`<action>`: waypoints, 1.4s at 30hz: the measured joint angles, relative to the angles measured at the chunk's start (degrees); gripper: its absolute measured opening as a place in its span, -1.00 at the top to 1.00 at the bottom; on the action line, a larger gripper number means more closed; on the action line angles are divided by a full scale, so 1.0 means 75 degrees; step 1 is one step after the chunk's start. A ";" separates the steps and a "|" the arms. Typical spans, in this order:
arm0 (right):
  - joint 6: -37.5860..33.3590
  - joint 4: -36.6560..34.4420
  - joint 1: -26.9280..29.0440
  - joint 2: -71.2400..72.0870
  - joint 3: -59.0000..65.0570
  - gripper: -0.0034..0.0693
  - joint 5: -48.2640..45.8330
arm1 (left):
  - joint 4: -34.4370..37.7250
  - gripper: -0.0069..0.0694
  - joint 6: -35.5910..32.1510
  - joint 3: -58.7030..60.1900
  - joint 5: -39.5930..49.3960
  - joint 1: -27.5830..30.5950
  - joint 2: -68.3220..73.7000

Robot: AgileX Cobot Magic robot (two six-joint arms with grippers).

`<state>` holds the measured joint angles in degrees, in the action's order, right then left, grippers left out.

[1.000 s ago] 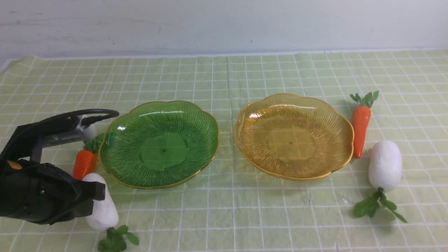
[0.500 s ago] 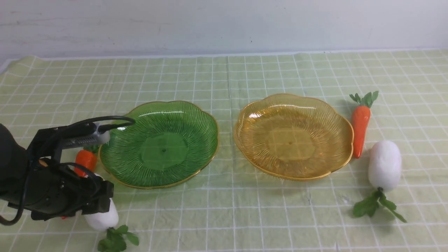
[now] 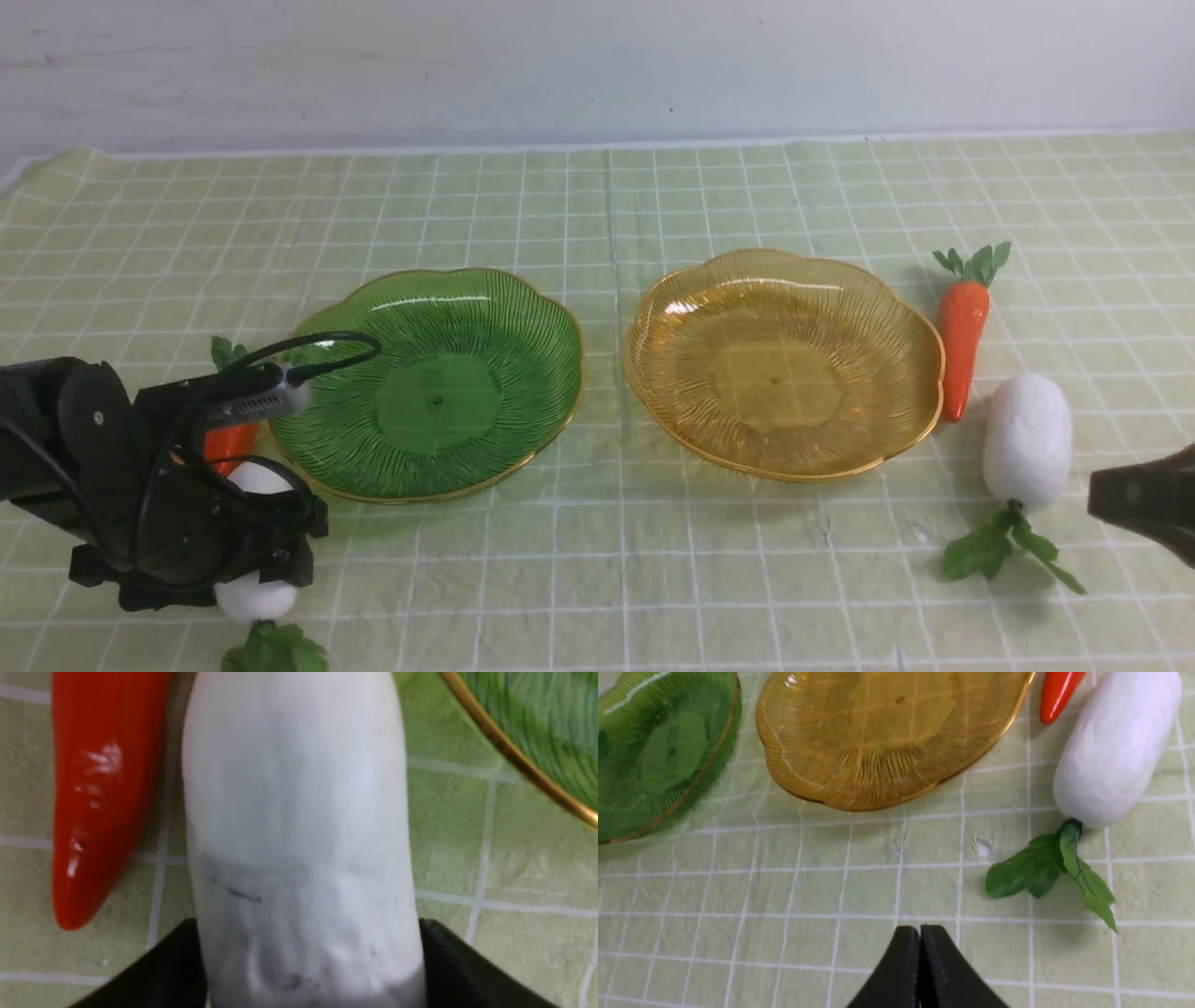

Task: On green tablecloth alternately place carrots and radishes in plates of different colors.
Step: 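Pick up the white radish and place it in the left plate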

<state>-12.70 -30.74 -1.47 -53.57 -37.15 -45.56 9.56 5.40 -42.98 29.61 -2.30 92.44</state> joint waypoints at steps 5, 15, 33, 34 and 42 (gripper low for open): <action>0.0175 0.0721 0.0000 -0.0924 -0.0898 0.94 -0.0629 | -0.0008 -0.30 0.0000 -0.0046 0.0616 0.0000 -0.0081; 0.1438 0.2722 0.0000 -0.3252 -0.2715 0.49 -0.0961 | 0.0691 -0.30 -0.1021 -0.0521 0.2556 -0.0017 -0.2744; 0.2804 0.4020 0.0000 -0.7723 -0.4949 -0.79 -0.0419 | 0.1709 -0.30 -0.3638 -0.3851 0.2621 -0.0024 0.0343; 0.2804 0.4010 0.0000 -0.7862 -0.4987 -0.76 -0.0419 | 0.1709 -0.30 -0.3655 -0.3982 0.2621 -0.0024 0.0647; 0.2647 0.3990 0.0000 -0.7612 -0.5031 -0.37 -0.0987 | 0.1709 -0.30 -0.3665 -0.4610 0.2554 -0.0024 0.1773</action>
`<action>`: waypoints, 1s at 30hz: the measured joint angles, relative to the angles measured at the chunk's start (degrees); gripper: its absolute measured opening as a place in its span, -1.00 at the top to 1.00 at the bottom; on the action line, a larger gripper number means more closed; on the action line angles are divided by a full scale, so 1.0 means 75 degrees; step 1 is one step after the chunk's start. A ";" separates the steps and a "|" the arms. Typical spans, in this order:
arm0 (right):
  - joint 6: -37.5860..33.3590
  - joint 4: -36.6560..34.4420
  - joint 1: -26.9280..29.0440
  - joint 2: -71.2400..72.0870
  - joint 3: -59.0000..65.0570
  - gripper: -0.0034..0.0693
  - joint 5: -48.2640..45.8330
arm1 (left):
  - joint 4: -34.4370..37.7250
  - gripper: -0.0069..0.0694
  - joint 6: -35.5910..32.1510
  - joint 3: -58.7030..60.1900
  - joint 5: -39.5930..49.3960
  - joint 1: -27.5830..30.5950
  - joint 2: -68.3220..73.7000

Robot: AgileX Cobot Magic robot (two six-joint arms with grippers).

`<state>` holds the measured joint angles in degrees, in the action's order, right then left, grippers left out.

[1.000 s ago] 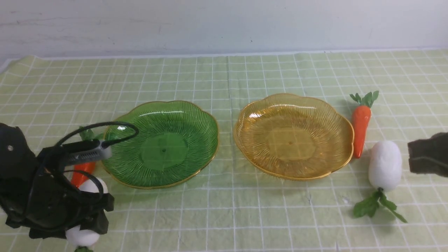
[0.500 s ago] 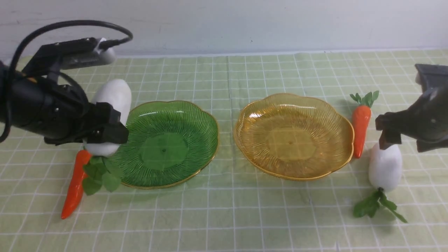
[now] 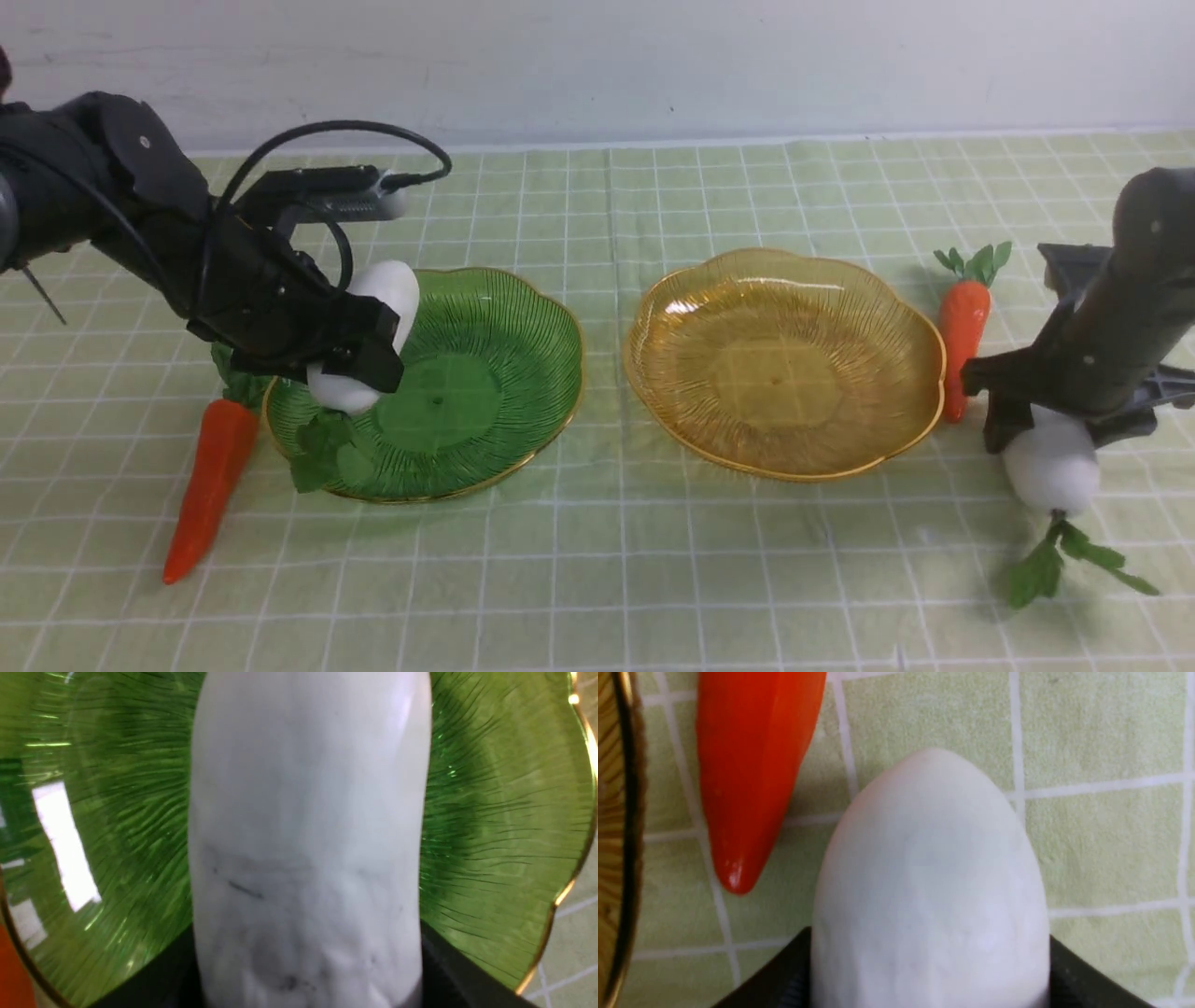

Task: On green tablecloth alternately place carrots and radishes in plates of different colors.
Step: 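Pick up the white radish and place it in the left plate, then place the white radish onto the plate beside the other radish with the right gripper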

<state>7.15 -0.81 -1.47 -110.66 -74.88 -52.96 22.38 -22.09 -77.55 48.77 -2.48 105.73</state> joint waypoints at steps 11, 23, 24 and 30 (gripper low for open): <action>-0.1372 -0.3485 -0.1836 0.1765 -0.0311 -0.37 0.2007 | -0.0024 -0.67 0.0214 -0.0064 -0.0389 0.0000 0.0102; -0.2169 -0.4654 -0.3645 -0.1684 -0.4386 -0.37 0.0923 | -0.1346 0.71 0.1573 -0.0470 0.1314 0.0718 -0.1049; -0.2169 -0.4826 -0.3700 -0.2099 -0.4923 -0.37 0.0640 | -0.1466 0.78 0.1681 -0.0372 0.1461 0.0951 -0.1259; -0.2169 -0.5565 -0.3908 -0.3335 -0.6661 -0.40 0.0337 | -0.1514 0.84 0.1792 0.0793 0.1241 0.2005 -0.2080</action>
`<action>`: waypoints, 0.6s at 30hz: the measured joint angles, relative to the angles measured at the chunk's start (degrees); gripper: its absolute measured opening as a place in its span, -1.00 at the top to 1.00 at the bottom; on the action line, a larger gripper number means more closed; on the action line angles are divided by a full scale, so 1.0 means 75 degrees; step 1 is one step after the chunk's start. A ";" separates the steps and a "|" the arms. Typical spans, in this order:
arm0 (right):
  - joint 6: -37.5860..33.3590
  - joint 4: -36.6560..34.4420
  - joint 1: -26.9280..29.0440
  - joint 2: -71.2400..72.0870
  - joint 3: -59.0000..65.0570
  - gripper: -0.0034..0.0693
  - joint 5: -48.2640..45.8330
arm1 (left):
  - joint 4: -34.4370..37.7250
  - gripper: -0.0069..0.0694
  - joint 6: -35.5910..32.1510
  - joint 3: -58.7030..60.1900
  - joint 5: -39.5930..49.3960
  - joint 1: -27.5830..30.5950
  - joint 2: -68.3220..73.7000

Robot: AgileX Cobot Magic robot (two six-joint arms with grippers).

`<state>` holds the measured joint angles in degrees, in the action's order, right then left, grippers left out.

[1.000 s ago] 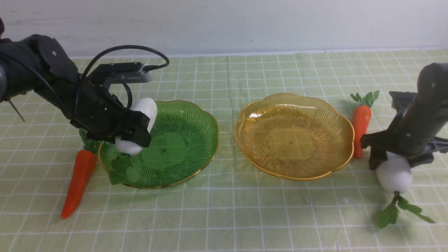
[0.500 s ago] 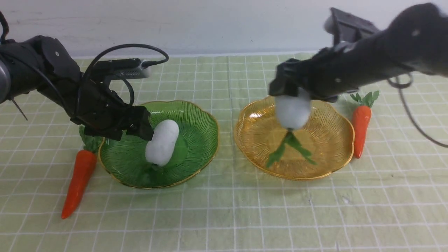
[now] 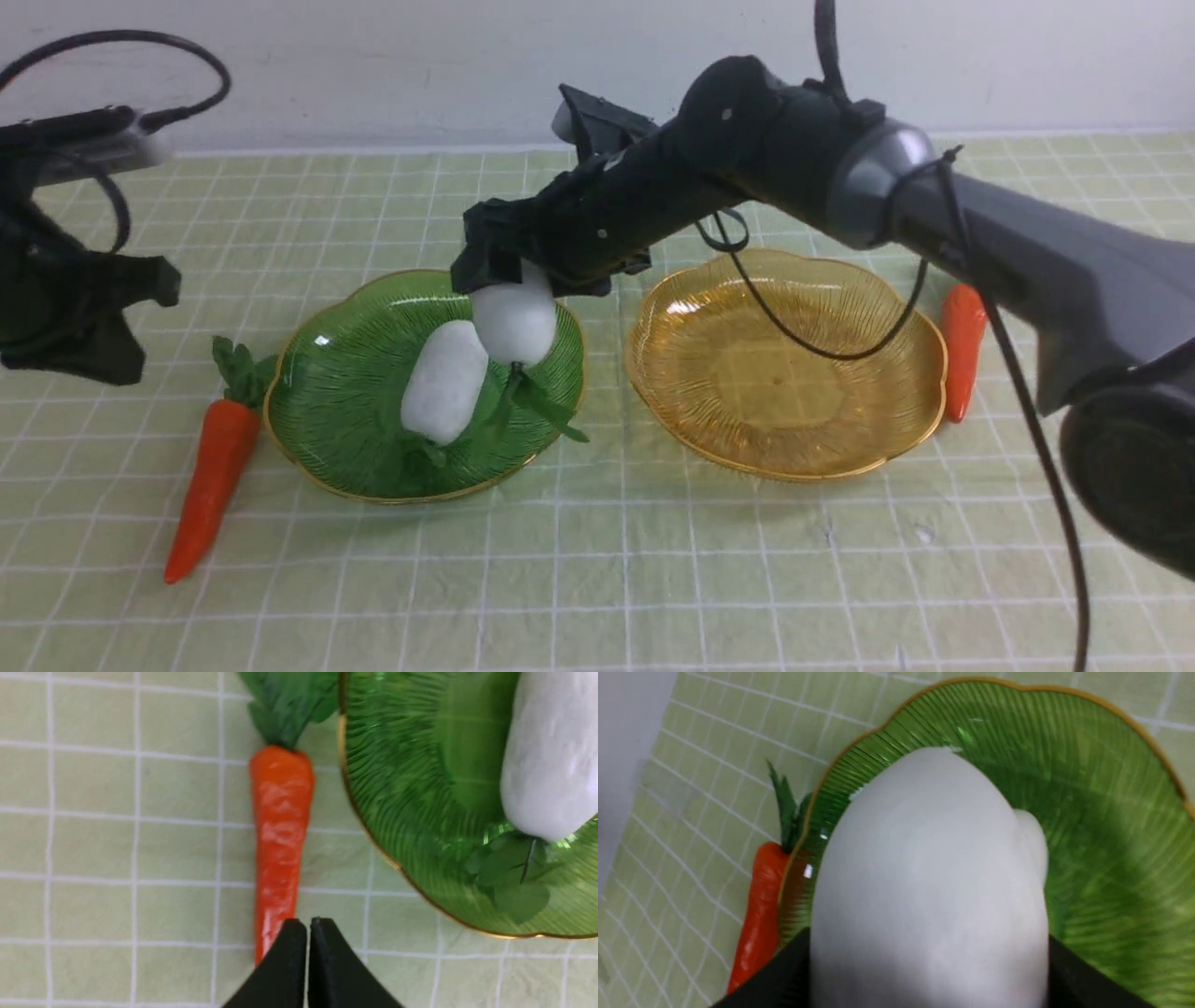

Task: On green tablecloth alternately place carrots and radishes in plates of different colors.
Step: 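Place the white radish onto the plate beside the other radish with the right gripper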

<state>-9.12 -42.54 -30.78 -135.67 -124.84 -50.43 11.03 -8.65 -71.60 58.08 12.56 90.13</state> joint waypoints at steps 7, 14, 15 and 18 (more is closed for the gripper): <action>0.0194 0.0016 -0.0026 -0.0697 -0.0810 -0.68 -0.0132 | -0.0035 0.84 -0.0123 0.1075 -0.0177 0.0275 0.0196; 0.0691 0.0384 0.0209 -0.0636 -0.0897 -0.80 -0.0832 | 0.0025 0.47 -0.0198 0.1147 -0.0475 0.0275 0.0816; 0.0612 0.0416 0.0253 -0.0587 -0.0897 -0.80 -0.1004 | 0.0025 0.38 -0.0198 0.1147 -0.0587 0.0275 0.0911; 0.0330 0.0566 0.0530 -0.0292 -0.0897 -0.79 -0.1649 | 0.0063 0.03 -0.0348 0.1147 -0.0964 0.0275 0.1183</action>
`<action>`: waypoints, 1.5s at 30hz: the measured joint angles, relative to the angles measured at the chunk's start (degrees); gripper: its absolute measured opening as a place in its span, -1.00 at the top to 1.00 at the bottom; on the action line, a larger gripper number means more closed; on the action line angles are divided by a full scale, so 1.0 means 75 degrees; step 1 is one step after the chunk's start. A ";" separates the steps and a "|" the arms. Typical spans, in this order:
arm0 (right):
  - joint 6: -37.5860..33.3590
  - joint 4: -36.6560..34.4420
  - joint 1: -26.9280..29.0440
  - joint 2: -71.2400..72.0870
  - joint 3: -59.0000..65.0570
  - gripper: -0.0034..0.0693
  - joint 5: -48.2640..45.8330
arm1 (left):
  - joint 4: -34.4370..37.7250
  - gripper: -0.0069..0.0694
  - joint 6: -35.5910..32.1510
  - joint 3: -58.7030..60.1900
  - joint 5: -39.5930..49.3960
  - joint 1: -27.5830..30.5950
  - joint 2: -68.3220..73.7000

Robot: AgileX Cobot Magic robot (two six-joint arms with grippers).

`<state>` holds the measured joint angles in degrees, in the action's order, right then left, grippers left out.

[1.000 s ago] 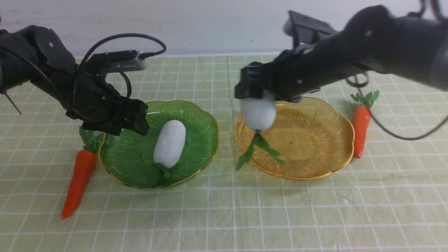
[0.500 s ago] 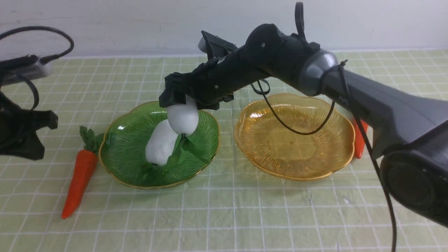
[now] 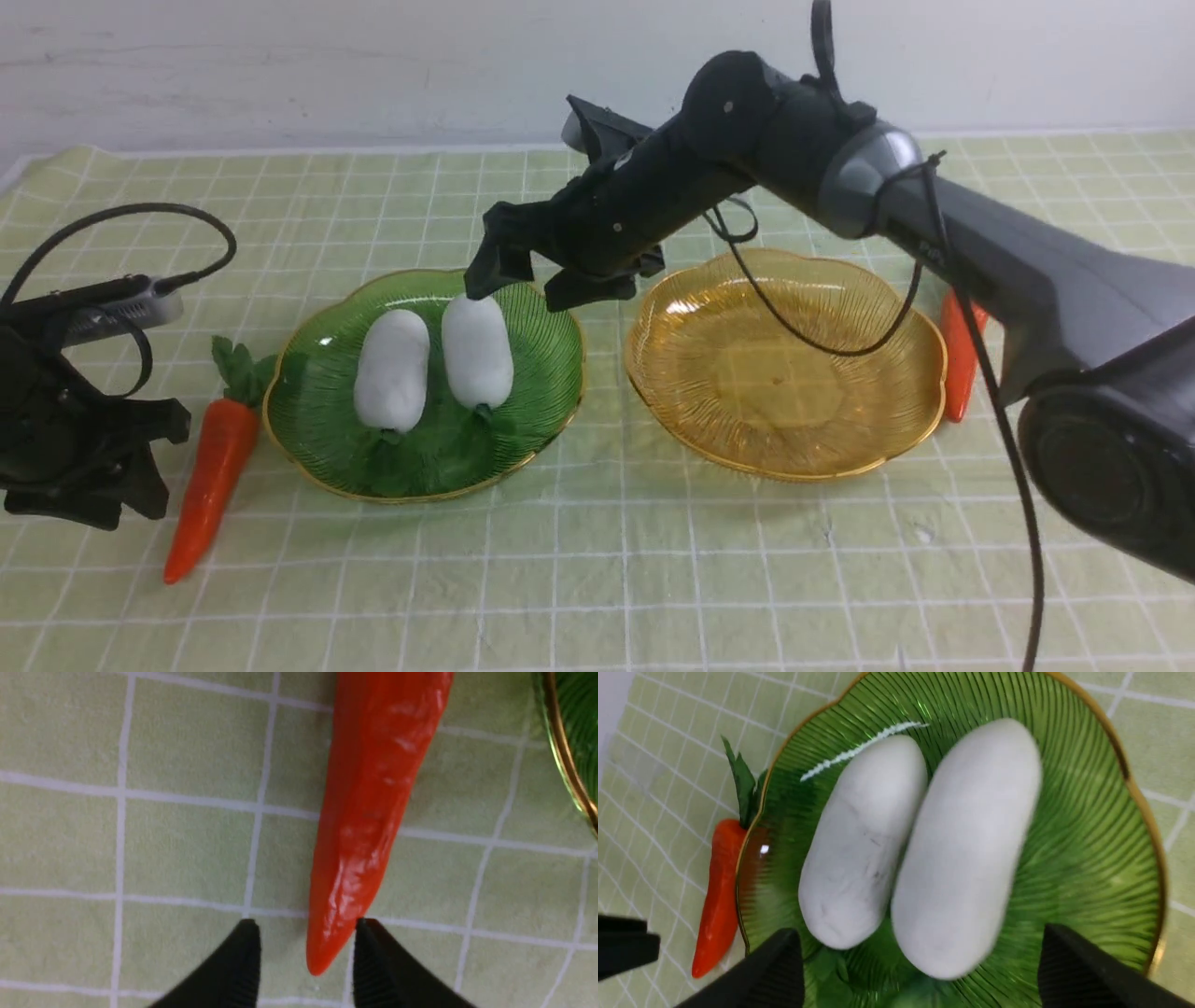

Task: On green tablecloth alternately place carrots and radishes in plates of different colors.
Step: 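Place the carrot on the yellow plate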

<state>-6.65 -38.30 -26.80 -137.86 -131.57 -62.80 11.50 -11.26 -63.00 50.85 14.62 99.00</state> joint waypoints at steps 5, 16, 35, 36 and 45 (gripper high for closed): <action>-0.0109 0.0668 0.0526 0.0854 -0.0007 -0.70 -0.0840 | 0.0319 -0.54 -0.0739 0.0000 -0.0604 -0.0125 0.0565; 0.0503 0.3628 0.1541 0.2890 0.0874 -0.07 -0.1197 | -0.0144 0.36 0.0088 -0.0253 -0.0574 -0.0445 0.1003; 0.0655 0.3124 0.4262 0.2265 0.3063 0.43 -0.1154 | 0.1405 0.31 0.0759 -0.3851 0.0308 -0.4432 0.0435; 0.0638 0.3031 0.4223 0.2075 0.3070 0.30 -0.1136 | 0.1412 0.31 0.0757 -0.4000 0.0281 -0.4619 0.0649; 0.0601 0.2887 0.4109 0.0977 0.3070 -0.50 -0.0419 | 0.1427 0.31 0.1008 -0.6385 0.0169 -0.6086 0.3507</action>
<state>-2.14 -16.65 4.01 -130.53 -108.55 -65.94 22.20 -3.70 -110.89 52.12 -31.02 125.30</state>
